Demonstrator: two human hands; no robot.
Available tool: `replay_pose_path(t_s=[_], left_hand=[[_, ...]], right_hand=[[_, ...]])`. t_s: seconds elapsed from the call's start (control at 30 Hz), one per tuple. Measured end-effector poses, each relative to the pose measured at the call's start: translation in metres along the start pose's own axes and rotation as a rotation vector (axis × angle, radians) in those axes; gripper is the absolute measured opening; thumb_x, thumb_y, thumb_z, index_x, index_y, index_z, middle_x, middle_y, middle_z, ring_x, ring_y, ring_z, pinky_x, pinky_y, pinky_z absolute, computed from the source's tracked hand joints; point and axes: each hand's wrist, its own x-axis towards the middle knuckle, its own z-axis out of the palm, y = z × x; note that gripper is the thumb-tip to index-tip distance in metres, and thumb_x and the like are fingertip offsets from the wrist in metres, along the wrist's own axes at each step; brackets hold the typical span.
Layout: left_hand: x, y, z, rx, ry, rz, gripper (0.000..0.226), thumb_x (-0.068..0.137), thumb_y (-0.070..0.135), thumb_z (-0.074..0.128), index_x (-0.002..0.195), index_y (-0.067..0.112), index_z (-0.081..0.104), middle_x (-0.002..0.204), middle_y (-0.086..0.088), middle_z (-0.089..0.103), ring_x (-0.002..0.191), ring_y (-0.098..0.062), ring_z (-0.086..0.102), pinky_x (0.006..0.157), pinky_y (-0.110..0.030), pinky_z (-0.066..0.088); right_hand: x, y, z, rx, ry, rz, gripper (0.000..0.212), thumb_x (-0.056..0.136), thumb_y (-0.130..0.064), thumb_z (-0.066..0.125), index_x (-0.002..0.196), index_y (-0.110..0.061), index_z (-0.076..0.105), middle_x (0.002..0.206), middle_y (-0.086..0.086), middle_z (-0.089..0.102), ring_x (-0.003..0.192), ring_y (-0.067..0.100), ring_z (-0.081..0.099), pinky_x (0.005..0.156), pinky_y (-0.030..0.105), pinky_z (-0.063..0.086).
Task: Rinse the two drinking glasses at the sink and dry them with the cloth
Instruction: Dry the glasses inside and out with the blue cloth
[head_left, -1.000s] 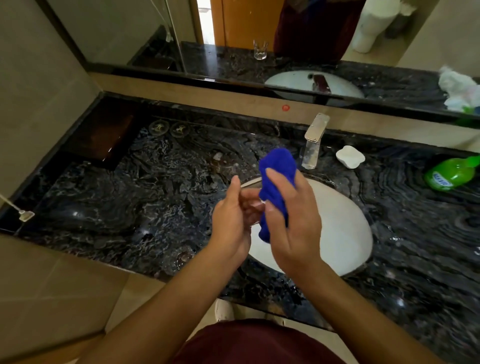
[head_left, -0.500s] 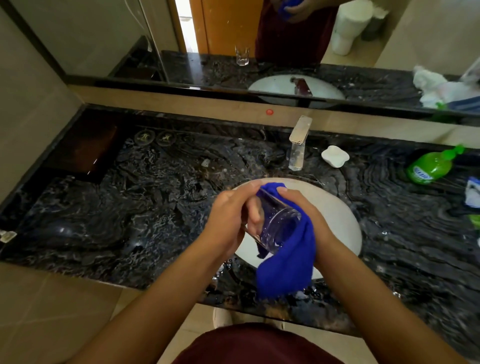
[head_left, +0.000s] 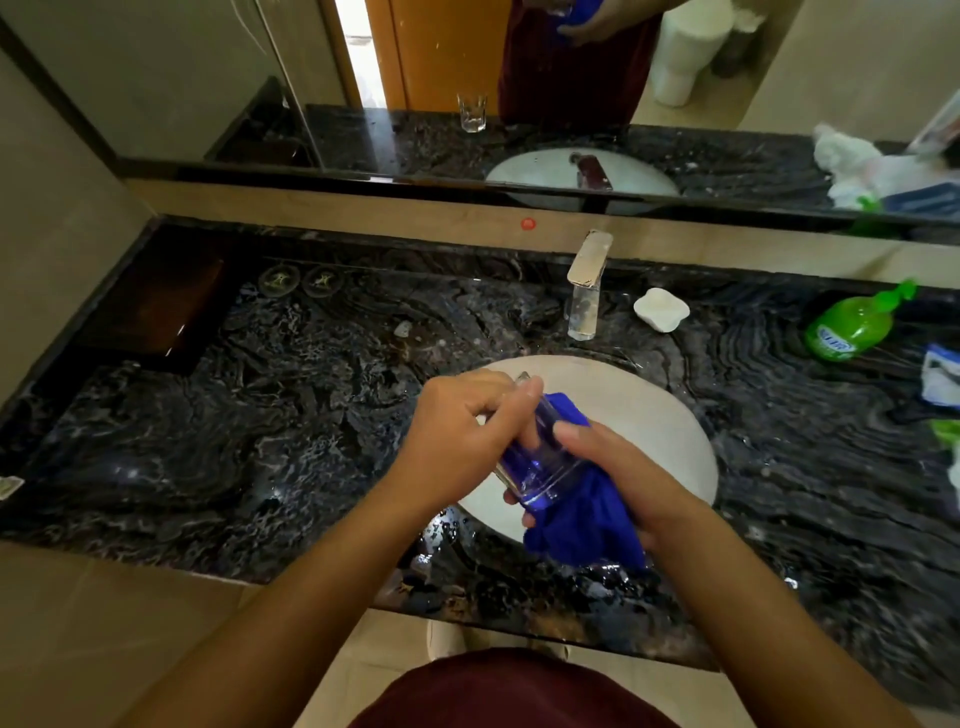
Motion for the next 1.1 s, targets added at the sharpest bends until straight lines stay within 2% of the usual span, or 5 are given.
replay_pose_path(t_s=[0.17,0.4,0.6,0.73,1.1], left_hand=[[0.003,0.009,0.01,-0.06,0.262,-0.182,0.034,0.095,0.053,0.052,0.105,0.024,0.065,0.106,0.005,0.067,0.103,-0.012,0.063,0.088,-0.022,0.048],[-0.014,-0.001,0.021,-0.386,0.01,-0.445,0.081,0.081,0.063,0.063,0.15,0.025,0.043,0.137,0.01,0.064,0.126,-0.009,0.062,0.096,-0.024,0.052],[-0.017,0.002,0.029,-0.317,0.09,-0.375,0.077,0.091,0.05,0.07,0.155,0.036,0.029,0.156,0.009,0.047,0.144,-0.004,0.043,0.117,-0.032,0.04],[-0.027,0.005,0.04,-0.142,0.058,-0.303,0.086,0.093,0.04,0.071,0.157,0.049,0.014,0.15,0.013,0.052,0.139,0.001,0.047,0.112,-0.021,0.04],[-0.019,-0.006,0.017,-0.276,-0.067,-0.371,0.088,0.092,0.033,0.073,0.155,0.05,0.015,0.138,0.003,0.056,0.118,-0.008,0.063,0.085,-0.021,0.056]], right_hand=[[0.005,0.002,0.007,0.074,0.08,-0.167,0.103,0.056,-0.053,0.094,0.135,0.001,0.056,0.104,0.027,0.071,0.08,0.034,0.074,0.065,0.041,0.062],[0.005,0.002,0.003,-0.014,0.178,-0.267,0.084,0.067,-0.068,0.081,0.128,-0.013,0.065,0.109,0.021,0.075,0.083,0.035,0.075,0.072,0.048,0.062],[0.006,0.003,0.014,-0.134,0.372,-0.375,0.049,0.089,-0.05,0.058,0.125,-0.017,0.066,0.112,0.01,0.077,0.099,0.028,0.075,0.079,0.037,0.06],[0.002,-0.001,0.024,0.254,0.319,-0.229,0.059,0.095,-0.059,0.046,0.124,-0.014,0.072,0.123,0.017,0.073,0.115,0.033,0.07,0.099,0.05,0.053],[-0.007,-0.01,0.001,-0.266,0.496,-0.543,0.035,0.093,-0.021,0.069,0.122,-0.041,0.068,0.125,-0.01,0.071,0.116,0.02,0.068,0.099,0.048,0.055]])
